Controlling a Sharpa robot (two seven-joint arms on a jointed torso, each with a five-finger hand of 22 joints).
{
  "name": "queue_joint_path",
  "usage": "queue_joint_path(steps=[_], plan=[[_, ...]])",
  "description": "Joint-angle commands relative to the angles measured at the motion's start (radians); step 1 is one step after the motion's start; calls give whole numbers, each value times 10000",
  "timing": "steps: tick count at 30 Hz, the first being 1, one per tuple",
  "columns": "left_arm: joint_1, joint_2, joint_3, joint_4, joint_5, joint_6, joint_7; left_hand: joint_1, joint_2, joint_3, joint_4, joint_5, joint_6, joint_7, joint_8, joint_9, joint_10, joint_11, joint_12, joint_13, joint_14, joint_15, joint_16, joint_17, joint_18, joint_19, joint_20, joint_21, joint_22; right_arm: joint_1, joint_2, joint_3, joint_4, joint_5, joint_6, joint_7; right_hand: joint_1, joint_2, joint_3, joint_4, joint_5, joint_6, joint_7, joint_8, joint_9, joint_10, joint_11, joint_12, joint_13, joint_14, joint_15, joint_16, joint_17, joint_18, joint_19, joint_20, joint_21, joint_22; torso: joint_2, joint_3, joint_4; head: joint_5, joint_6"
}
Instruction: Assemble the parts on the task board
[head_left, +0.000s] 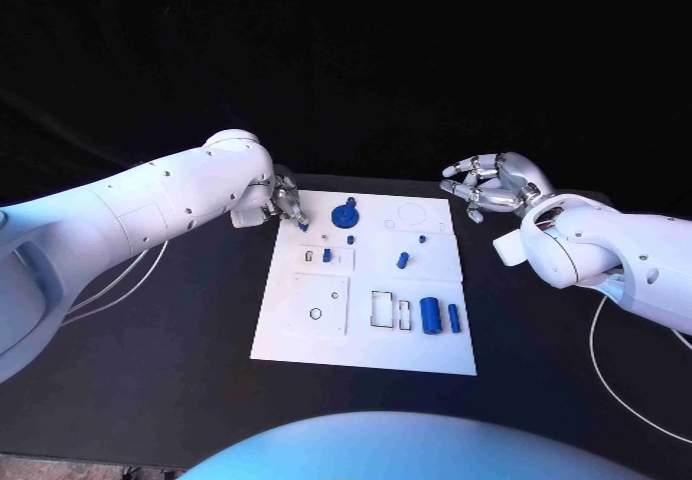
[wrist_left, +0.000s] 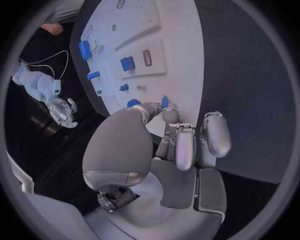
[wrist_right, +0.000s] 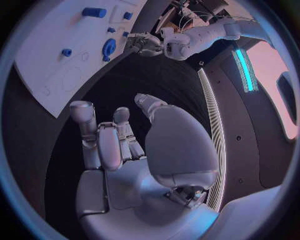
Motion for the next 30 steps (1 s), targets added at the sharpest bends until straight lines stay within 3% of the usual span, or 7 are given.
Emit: queue_joint_path(steps=[1,11,14,19,24,30], plan=[[-1,-9,2,17,258,-76,185,-58,30,1313,-922,30,-79,-15,284,328,121,-4,50,10,712,-22,47,1239,132,79,18,84,55,-5,12,1,-2,-25,114,77,-46,17,10,71,56,-65,36,50,-12,-45,-26,58,-11,-14,-42,-29,5,20,-48,-2,-50,5,-7,6,4,6,0],[0,-351,12,458,832,-496,275,-586,-189,2337,-1385,114,-66,-37,613,534,225,-44,147,53,714,-56,50,1232,119,128,-5,143,159,-7,14,1,-51,-22,126,74,-46,17,10,71,56,-65,36,50,-12,-45,-26,58,-11,-14,-42,-29,5,20,-48,-2,-50,5,-26,9,16,49,0],[2,-638,16,860,1225,-653,216,-693,-230,2455,-1439,128,-62,-48,675,568,253,-53,175,76,720,-63,59,1254,114,143,-8,157,189,-9,7,1,-54,-21,130,68,-50,19,11,77,61,-66,36,58,-15,-45,-26,62,-15,-14,-42,-30,4,22,-54,-2,-62,-2,-28,21,18,65,0],[7,-1201,18,1730,1673,-1039,96,-961,-349,2867,-1655,236,-31,-92,854,650,322,-96,240,120,723,-101,65,1260,97,202,-39,209,289,-12,-16,1,-54,-21,124,61,-50,19,12,78,66,-67,36,60,-16,-48,-26,61,-20,-17,-42,-32,-3,22,-52,-2,-62,0,-79,50,77,39,0],[0,-1692,16,2607,1770,-1458,-49,-1295,-484,3262,-1876,371,50,-151,1023,700,445,-151,331,197,733,-150,81,1292,70,288,-82,281,432,-16,-38,0,-45,-21,120,62,-48,19,14,79,75,-69,36,64,-17,-53,-27,60,-26,-17,-43,-32,-4,22,-51,-3,-63,0,-119,55,134,0,0],[-150,-2139,13,3456,1294,-1966,-81,-1492,-562,3426,-1998,541,111,-194,1131,722,554,-190,423,303,750,-184,108,1354,46,364,-112,339,554,-29,-63,0,-35,-21,117,64,-48,19,14,79,75,-69,36,64,-17,-53,-27,60,-26,-17,-43,-32,-4,22,-51,-3,-63,0,-146,52,159,-19,0]])
